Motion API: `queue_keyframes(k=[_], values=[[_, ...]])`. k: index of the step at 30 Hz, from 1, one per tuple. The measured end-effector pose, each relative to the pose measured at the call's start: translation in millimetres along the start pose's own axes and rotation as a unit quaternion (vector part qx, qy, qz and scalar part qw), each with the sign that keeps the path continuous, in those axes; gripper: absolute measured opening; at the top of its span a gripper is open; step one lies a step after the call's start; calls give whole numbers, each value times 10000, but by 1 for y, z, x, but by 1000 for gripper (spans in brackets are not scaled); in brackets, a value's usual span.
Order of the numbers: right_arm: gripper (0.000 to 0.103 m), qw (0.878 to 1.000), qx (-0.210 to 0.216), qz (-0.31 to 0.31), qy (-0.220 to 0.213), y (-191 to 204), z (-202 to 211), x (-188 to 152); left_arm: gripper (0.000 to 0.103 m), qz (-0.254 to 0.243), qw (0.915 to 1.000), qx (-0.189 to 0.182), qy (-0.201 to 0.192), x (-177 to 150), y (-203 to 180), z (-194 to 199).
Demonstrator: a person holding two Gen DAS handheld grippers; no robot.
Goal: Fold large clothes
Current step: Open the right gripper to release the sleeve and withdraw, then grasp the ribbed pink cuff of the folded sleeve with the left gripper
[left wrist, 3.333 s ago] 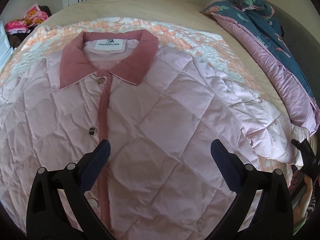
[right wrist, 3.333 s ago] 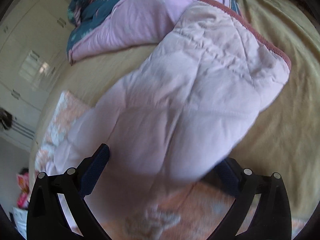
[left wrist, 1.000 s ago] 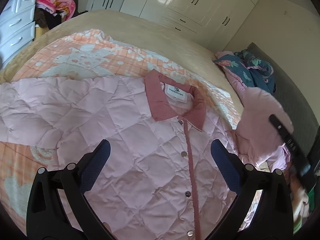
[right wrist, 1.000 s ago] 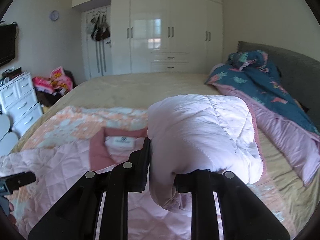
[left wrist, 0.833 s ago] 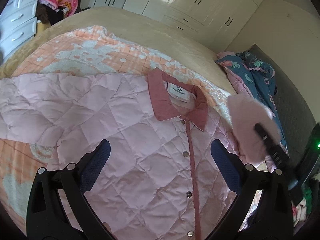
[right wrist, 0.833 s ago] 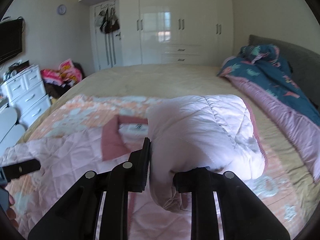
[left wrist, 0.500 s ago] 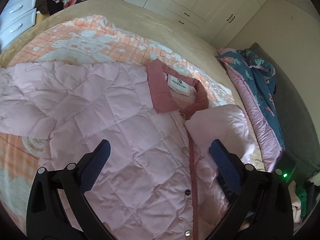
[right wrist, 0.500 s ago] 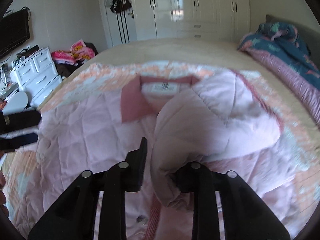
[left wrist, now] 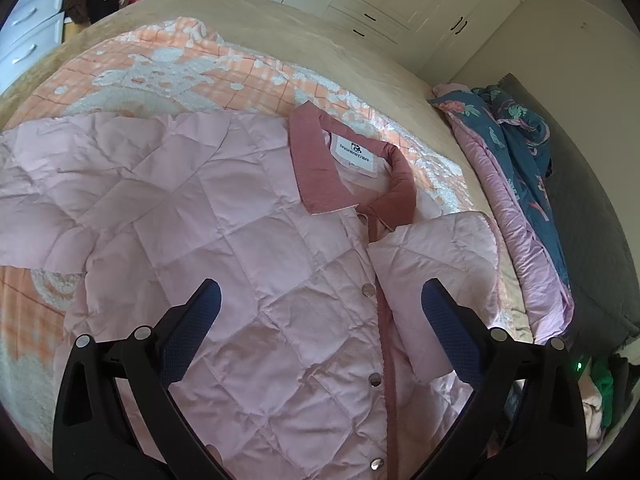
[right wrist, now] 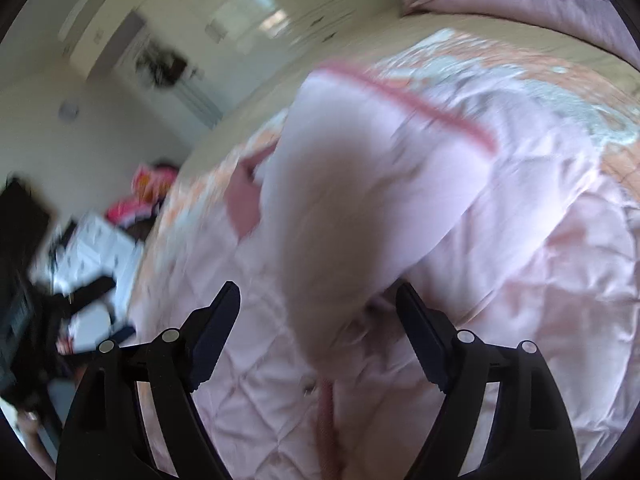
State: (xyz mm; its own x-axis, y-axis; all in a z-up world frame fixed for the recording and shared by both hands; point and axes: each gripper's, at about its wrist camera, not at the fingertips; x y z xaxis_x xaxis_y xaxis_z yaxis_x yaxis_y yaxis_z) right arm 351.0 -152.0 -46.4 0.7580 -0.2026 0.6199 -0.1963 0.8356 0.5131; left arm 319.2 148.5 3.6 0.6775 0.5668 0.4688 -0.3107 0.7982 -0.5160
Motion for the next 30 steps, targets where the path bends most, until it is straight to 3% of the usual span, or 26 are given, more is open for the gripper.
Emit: queue_keyframes(k=[3, 7, 13, 16, 19, 24, 30], values=[[33, 9991, -35, 397, -168, 13, 7, 10, 94, 180, 9996, -188, 46, 4, 5, 4], [29, 9847, -15, 1625, -622, 64, 22, 7, 94, 437, 9978, -489, 6, 14, 14, 15], [28, 9602, -76, 2790, 35, 113, -8, -28, 94, 924, 9914, -928, -39, 25, 35, 29], [28, 9534, 74, 2994, 362, 123, -20, -46, 94, 1137, 9883, -1014, 22, 27, 46, 27], [32, 9499, 150, 3064, 604, 129, -31, -57, 94, 1188, 9870, -1026, 337, 24, 51, 14], [64, 9544, 659, 2771, 891, 123, -28, -62, 94, 1577, 9775, -1069, 909, 7, 61, -16], [73, 9656, 513, 2449, 711, 97, 4, -52, 94, 1559, 9785, -744, 1129, -14, 57, -43]])
Point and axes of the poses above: each gripper's, at about its wrist camera, not at the fingertips, and z roughly against the way its jaws point, y to its left, x to its top, and after that the axes turned 5 degrees about z, right-handed
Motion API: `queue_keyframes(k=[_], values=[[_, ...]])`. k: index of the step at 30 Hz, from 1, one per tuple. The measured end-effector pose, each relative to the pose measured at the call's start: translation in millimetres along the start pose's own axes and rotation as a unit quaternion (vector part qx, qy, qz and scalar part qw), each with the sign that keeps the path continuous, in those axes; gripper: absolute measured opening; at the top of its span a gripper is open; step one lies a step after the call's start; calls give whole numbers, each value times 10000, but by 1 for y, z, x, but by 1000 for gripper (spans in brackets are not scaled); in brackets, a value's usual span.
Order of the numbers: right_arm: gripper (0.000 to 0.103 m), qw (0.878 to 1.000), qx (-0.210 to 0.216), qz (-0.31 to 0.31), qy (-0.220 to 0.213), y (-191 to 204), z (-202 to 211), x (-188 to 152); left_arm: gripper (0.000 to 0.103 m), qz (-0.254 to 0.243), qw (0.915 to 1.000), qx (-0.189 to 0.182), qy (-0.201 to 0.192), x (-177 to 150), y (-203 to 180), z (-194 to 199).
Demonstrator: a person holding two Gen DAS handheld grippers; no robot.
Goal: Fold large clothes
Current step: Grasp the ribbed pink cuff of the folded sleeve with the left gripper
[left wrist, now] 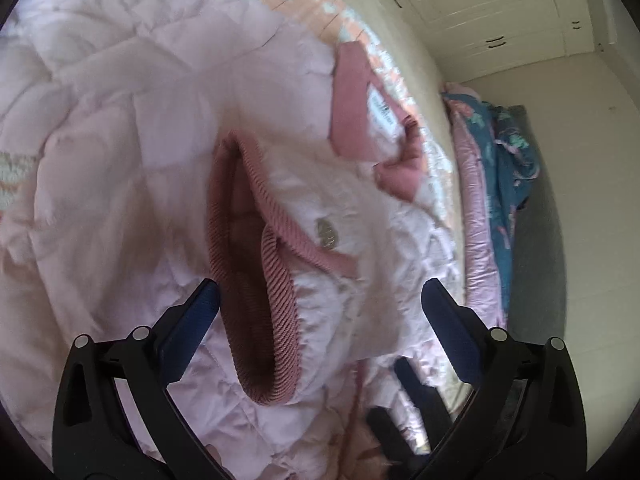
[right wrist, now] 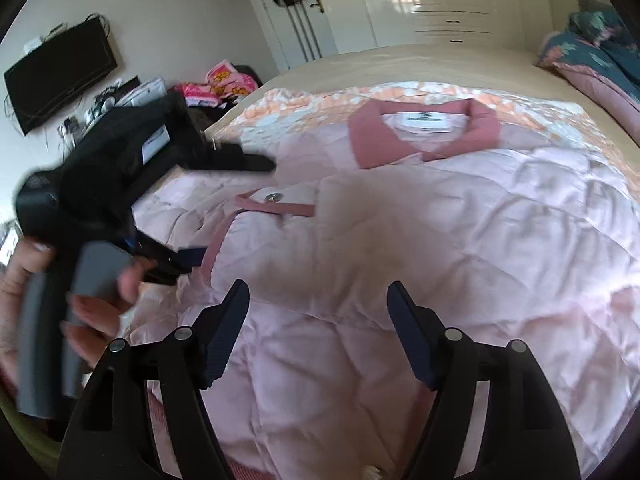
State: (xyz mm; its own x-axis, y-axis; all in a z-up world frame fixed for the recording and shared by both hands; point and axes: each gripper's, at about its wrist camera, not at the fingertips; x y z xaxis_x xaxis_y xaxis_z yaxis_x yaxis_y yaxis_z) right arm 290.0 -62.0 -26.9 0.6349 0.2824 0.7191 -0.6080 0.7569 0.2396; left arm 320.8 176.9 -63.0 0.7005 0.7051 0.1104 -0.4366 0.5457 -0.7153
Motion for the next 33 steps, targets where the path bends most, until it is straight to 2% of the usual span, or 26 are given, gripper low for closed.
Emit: queue_keyframes(k=[2, 4, 7, 8, 9, 10, 11, 12, 14, 15, 19, 23, 27, 29, 32, 33], values=[[74, 9997, -144, -156, -98, -14, 15, -7, 94, -5, 9999, 166, 37, -2, 2, -8], [75, 9990, -235, -346, -160, -26, 25, -16, 94, 8, 9998, 175, 130, -7, 5, -18], [75, 9972, -402, -606, -167, -43, 37, -33, 90, -390, 9984, 404, -35, -14, -4, -23], [75, 9962, -493, -692, -184, -50, 42, -38, 74, -545, 9975, 452, -86, -17, -8, -24], [75, 9954, -540, -766, -203, -53, 46, -42, 64, -654, 9964, 533, -124, -19, -11, -24], [75, 9935, -608, -938, -226, -62, 51, -47, 58, -871, 9938, 658, -191, -22, -15, -24], [75, 9924, -610, -1046, -227, -68, 53, -48, 43, -1074, 9911, 742, -261, -24, -20, -23], [75, 9918, -584, -1117, -231, -72, 55, -49, 29, -1423, 9847, 901, -439, -28, -29, -19], [75, 9897, -628, -1252, -290, -82, 63, -52, 15, -1837, 9759, 944, -701, -33, -43, -9], [75, 9892, -666, -1262, -340, -86, 68, -52, 9, -2007, 9725, 838, -839, -35, -51, -1], [75, 9868, -705, -1376, -480, -98, 84, -52, 8, -2353, 9621, 557, -1259, -36, -75, 27], [75, 9849, -872, -1366, -604, -111, 94, -42, 8, -2454, 9531, 279, -1749, -27, -83, 62], [75, 9845, -1139, -1225, -523, -125, 95, -33, 8, -2483, 9459, 389, -2054, -11, -76, 69], [75, 9840, -1258, -1164, -483, -133, 92, -26, 8, -2336, 9502, 466, -2011, -1, -62, 62], [75, 9844, -1407, -983, -395, -140, 83, -14, 8, -2027, 9616, 600, -1752, 11, -39, 46], [75, 9848, -1420, -922, -376, -142, 80, -11, 8, -1993, 9627, 644, -1716, 12, -33, 44]])
Point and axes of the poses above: each gripper's, at about its wrist camera, not at the fingertips, and z roughly against the way its jaws point, y to its left, x to its top, and after that the axes turned 5 degrees about z, right-handed
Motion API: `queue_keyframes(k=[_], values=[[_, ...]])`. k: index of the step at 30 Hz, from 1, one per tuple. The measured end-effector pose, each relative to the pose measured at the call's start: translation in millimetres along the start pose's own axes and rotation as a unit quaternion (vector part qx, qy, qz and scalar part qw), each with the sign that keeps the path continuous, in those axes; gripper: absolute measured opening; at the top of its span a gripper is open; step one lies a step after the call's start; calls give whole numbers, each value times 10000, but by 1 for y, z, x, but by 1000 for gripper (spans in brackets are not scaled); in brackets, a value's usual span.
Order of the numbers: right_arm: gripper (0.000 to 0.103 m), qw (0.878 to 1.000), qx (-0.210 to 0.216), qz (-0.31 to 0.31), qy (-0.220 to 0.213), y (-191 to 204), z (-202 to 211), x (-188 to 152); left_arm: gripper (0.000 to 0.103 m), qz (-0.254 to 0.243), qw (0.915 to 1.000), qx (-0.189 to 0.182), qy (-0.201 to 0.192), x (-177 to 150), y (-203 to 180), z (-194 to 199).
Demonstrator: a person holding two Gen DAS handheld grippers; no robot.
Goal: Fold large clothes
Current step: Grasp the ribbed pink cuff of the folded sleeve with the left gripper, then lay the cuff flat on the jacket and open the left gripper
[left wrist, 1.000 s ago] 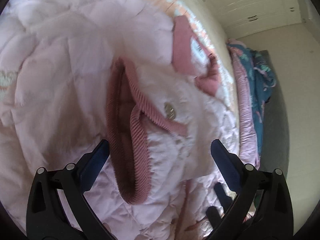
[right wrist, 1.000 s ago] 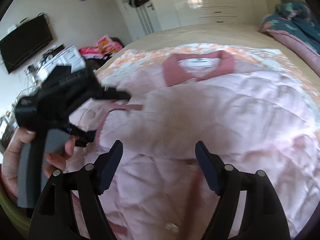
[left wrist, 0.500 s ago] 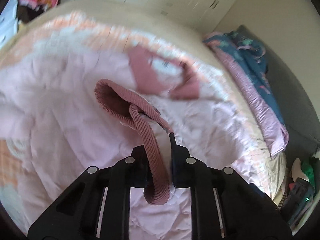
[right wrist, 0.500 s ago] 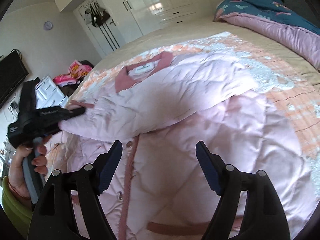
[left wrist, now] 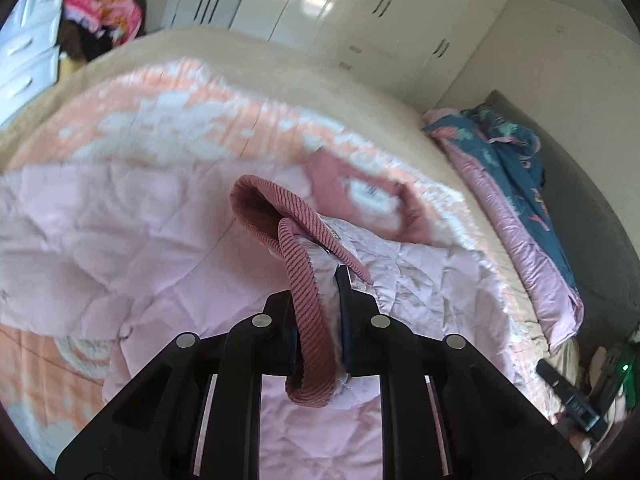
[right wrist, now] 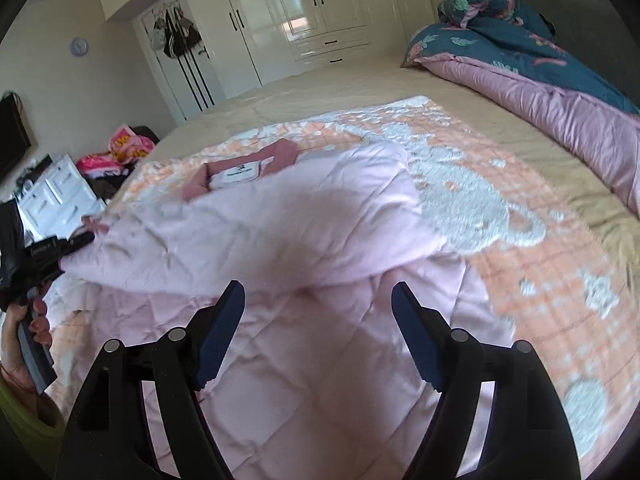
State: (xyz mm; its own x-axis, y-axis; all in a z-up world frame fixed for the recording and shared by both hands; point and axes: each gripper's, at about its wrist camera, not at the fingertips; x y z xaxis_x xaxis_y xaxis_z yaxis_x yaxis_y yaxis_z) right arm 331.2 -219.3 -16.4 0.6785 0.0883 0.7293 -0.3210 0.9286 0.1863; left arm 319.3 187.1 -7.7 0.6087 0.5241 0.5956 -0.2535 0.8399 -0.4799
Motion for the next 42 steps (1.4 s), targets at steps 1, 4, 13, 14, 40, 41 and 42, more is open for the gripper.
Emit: queue_keyframes(k=[1, 4, 13, 14, 40, 41, 42], values=[[75, 9999, -26, 107, 20, 2, -5, 4, 8, 0, 10000, 43, 40, -1, 2, -3], [75, 9993, -36, 345, 164, 9, -24, 14, 8, 11, 9997, 170, 165, -5, 9, -12], [75, 9954, -295, 697, 591, 10, -86, 34, 10, 219, 9973, 438, 553, -18, 29, -32], [75, 9949, -324, 665, 679, 6, -92, 33, 10, 205, 9970, 472, 576, -19, 29, -33], [98, 9969, 36, -270, 741, -11, -76, 11, 62, 55, 9941, 701, 827, -28, 12, -24], [98, 9972, 40, -241, 709, -9, -73, 11, 66, 90, 9944, 655, 820, -28, 12, -21], [98, 9973, 40, -220, 698, -7, -71, 12, 69, 163, 9948, 589, 813, -28, 12, -17]])
Point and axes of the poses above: each gripper's, at about its wrist camera, not at the fingertips, and z roughly against the way its jaws point, y to its left, x to its top, and after that the axes turned 5 degrees about z, right-handed
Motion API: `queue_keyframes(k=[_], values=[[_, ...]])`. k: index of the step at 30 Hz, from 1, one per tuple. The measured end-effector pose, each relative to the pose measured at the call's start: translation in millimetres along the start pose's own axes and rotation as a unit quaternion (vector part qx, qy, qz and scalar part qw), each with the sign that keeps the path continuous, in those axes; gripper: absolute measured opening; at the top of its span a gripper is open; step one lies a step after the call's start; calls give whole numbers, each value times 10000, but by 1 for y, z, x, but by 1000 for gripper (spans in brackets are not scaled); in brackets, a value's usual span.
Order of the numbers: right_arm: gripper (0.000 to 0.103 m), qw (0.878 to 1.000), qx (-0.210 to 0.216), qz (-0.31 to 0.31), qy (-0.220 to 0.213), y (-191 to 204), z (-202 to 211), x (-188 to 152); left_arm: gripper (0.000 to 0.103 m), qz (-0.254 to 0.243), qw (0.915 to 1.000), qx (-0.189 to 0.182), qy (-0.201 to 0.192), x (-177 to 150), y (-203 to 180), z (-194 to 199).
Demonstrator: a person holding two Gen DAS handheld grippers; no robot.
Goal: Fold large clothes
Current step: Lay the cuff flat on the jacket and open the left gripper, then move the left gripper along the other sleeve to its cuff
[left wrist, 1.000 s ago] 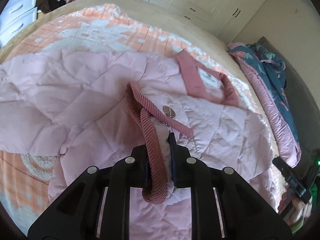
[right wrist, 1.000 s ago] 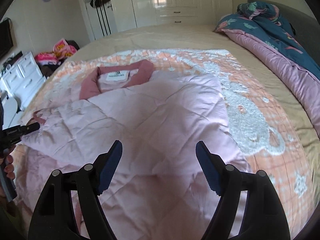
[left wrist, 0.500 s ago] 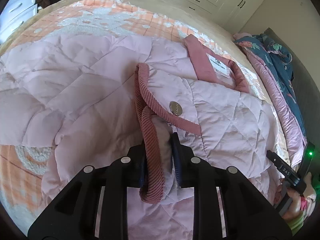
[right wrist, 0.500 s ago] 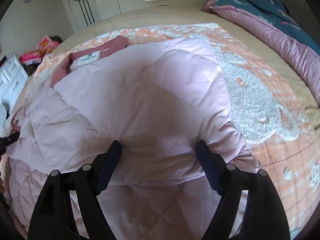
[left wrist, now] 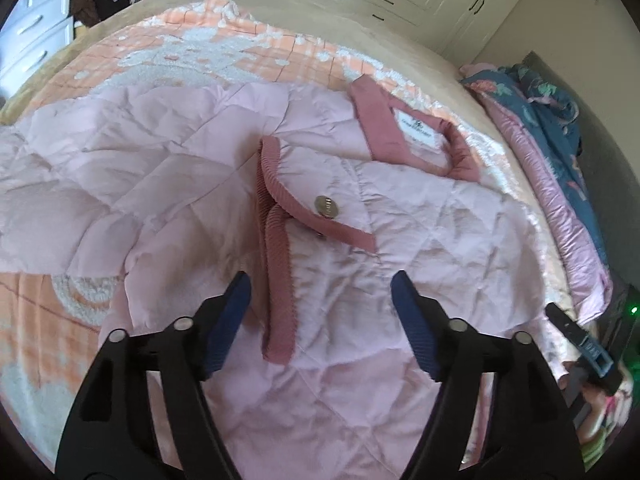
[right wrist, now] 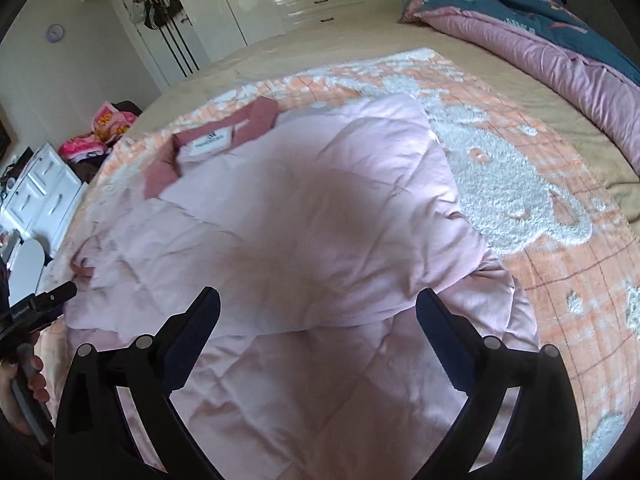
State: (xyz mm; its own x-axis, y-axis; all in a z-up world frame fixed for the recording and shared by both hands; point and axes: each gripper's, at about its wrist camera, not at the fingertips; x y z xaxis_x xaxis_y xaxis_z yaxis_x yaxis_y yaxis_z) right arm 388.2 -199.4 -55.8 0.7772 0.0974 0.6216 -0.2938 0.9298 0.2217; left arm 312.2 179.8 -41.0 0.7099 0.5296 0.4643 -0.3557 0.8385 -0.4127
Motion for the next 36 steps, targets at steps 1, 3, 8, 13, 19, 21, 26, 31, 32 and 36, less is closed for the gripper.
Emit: queue_keyframes(k=[1, 3, 8, 13, 19, 21, 26, 31, 32, 36], values=[[98, 10000, -1, 27, -2, 3, 3, 0, 72, 50, 10000, -41, -13, -1, 0, 4], [98, 10000, 39, 38, -34, 8, 9, 1, 87, 87, 9999, -38, -50, -2, -1, 11], [99, 9998, 125, 90, -144, 20, 24, 4, 94, 75, 9999, 37, -142, -6, -2, 28], [99, 9993, 217, 166, -249, 37, 38, 8, 94, 187, 9997, 30, -129, -10, 6, 44], [99, 9980, 352, 385, -356, 65, 52, 12, 94, 125, 9995, 187, -221, -14, 21, 65], [99, 9974, 419, 447, -370, 76, 55, 13, 94, 217, 9992, 207, -266, -13, 32, 72], [99, 9954, 557, 669, -410, 110, 62, 14, 94, 427, 9979, 278, -388, -10, 58, 90], [99, 9927, 696, 887, -420, 147, 64, 16, 94, 630, 9963, 317, -485, -9, 82, 106], [99, 9923, 719, 921, -421, 155, 64, 16, 94, 691, 9958, 322, -507, -8, 87, 109], [99, 9896, 863, 1074, -401, 185, 62, 14, 94, 858, 9938, 362, -602, -7, 105, 120]])
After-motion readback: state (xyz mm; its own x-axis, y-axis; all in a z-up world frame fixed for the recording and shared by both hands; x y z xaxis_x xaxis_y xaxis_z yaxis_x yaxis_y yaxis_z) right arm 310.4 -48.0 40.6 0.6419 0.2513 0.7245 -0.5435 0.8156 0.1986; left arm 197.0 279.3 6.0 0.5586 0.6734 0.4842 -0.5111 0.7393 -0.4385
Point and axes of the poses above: each gripper's, at about its wrist camera, not at the fingertips, and z roughly against the way its jaws point, y to its left, x to its top, and after that the axes turned 5 degrees about z, right-handed
